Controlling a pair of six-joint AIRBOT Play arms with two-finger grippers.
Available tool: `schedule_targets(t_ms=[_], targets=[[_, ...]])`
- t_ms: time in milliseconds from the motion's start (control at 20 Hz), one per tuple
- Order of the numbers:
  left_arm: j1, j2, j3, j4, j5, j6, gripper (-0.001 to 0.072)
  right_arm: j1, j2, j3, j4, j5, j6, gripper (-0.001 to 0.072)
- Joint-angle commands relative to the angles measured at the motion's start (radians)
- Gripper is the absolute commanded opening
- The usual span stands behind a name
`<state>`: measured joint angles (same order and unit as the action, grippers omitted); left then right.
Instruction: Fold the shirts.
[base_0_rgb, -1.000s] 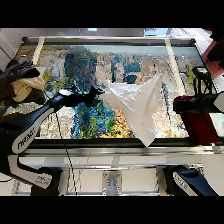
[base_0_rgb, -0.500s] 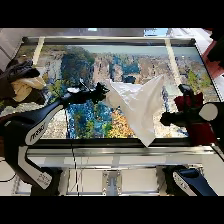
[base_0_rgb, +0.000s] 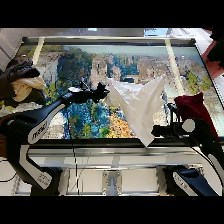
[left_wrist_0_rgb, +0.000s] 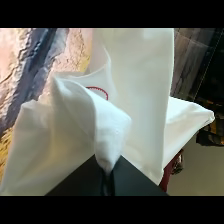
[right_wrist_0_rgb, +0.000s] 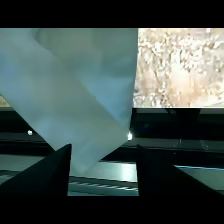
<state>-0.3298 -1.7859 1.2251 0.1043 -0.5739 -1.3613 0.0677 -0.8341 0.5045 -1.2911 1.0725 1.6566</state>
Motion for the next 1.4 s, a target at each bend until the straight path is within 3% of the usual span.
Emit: schedule_targets(t_ms=[0,200,250,300,350,550,750,950,1150,1350], targets=[[0.000,-0.001,0.023,0.000,-0.013,0.013,0.0014,0.001,-0.074,-0.042,0.013,-0.079,0.000,0.0479],[0.000,-0.001,0.066,0.000,-0.032,0.036,0.0014,0.001,-0.185,-0.042,0.051,-0.155,-0.008,0.0472],[0.000,-0.001,0.069,0.000,-0.031,0.043,0.0014,0.001,-0.197,-0.042,0.070,-0.170,-0.009,0.0414],[0.000,-0.001,0.070,0.000,-0.032,0.046,0.0014,0.001,-0.201,-0.042,0.087,-0.189,-0.015,0.0246],[0.000,-0.001,0.070,0.000,-0.034,0.047,0.0014,0.001,-0.201,-0.041,0.107,-0.204,-0.036,0.0029],[0.013,0.004,0.072,0.000,-0.068,0.064,0.0014,0.001,-0.197,0.003,0.172,-0.197,-0.124,0.0027],[0.106,0.087,0.110,-0.061,-0.200,0.303,0.0014,0.001,-0.107,0.172,-0.041,-0.055,-0.091,0.0026],[0.251,0.311,0.142,-0.038,-0.429,0.460,0.0013,-0.003,0.104,0.397,-0.310,0.124,-0.043,0.0025],[0.355,0.624,0.143,0.121,-0.570,0.472,0.0013,-0.003,0.325,0.640,-0.398,0.242,0.002,0.0023],[0.366,0.968,0.154,0.383,-0.509,0.443,0.0012,-0.003,0.438,0.885,-0.394,0.253,0.049,0.0022]])
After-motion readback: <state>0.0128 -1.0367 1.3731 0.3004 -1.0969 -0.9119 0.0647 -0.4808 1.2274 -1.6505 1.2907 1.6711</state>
